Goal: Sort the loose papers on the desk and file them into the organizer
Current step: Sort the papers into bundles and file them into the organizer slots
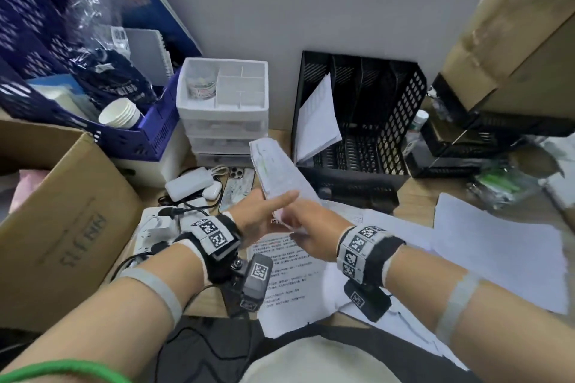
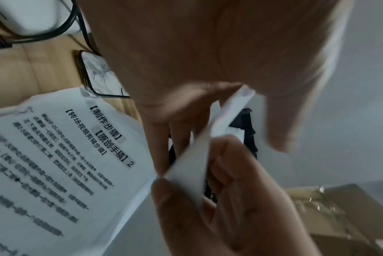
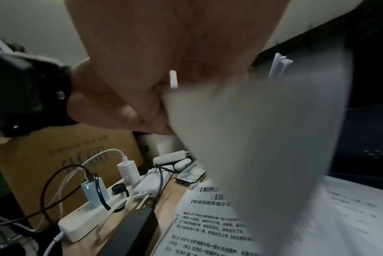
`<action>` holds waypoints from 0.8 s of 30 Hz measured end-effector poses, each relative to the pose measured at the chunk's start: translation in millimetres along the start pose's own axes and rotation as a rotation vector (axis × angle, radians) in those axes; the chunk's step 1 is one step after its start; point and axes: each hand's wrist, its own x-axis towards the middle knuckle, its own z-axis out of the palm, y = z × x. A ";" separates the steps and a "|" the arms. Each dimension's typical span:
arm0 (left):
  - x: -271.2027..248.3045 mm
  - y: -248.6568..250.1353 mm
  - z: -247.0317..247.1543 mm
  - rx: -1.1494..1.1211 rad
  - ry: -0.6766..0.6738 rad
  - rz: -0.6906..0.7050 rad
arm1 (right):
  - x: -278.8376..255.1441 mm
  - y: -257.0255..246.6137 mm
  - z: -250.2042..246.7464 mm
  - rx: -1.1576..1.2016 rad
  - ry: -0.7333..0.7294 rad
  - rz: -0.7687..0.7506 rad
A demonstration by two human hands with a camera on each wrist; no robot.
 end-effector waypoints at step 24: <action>-8.3 -25.1 -21.1 0.084 0.215 -0.007 | -43.9 72.3 -23.7 0.776 0.435 0.450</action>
